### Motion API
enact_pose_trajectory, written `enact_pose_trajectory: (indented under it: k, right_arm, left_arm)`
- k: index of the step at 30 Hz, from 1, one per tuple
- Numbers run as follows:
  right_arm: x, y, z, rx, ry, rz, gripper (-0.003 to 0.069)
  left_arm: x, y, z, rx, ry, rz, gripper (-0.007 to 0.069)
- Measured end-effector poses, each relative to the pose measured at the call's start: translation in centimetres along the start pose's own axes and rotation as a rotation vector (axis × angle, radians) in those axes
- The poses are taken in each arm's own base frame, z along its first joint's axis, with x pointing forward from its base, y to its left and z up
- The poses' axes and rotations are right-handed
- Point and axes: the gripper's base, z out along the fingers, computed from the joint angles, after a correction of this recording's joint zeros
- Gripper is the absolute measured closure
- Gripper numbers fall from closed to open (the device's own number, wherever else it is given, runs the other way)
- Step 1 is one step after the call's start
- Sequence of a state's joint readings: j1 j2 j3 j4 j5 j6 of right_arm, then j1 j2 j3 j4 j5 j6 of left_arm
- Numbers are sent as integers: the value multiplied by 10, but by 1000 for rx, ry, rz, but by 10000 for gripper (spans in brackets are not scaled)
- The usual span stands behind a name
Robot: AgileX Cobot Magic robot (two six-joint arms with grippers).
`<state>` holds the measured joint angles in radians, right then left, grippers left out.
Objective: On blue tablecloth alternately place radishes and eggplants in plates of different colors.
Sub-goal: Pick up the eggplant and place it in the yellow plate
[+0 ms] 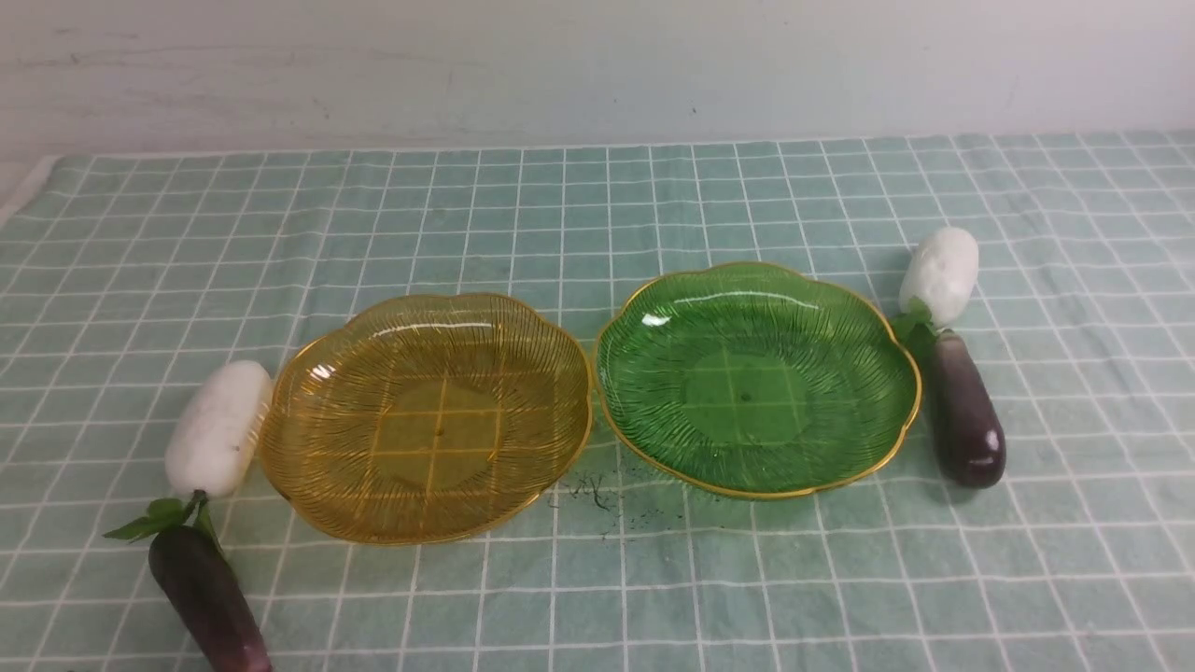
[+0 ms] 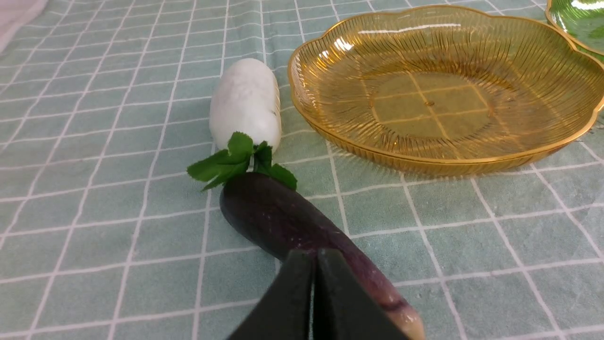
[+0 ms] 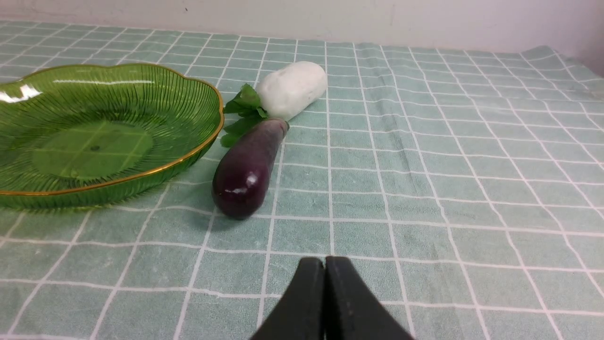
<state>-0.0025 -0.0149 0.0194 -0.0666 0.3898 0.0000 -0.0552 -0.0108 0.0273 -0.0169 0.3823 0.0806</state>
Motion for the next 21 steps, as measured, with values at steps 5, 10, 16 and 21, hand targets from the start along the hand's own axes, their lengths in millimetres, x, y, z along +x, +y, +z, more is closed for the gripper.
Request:
enact_pose_trajectory:
  k: [5,10,16,21]
  right_arm:
    - [0,0,0,0,0,0,671]
    - [0,0,0,0,0,0,671]
    - [0,0,0,2,-1,-7,671]
    - [-1,0,0,0,-18,7,671]
  left_arm:
    - [-2,0,0,3,-26,-29,632]
    - [-15,-3,-1,56,-161,-314,632]
    - [-35,4,-7,86,-398,-624,632]
    - [-70,14,-28,87,-641,-748,632]
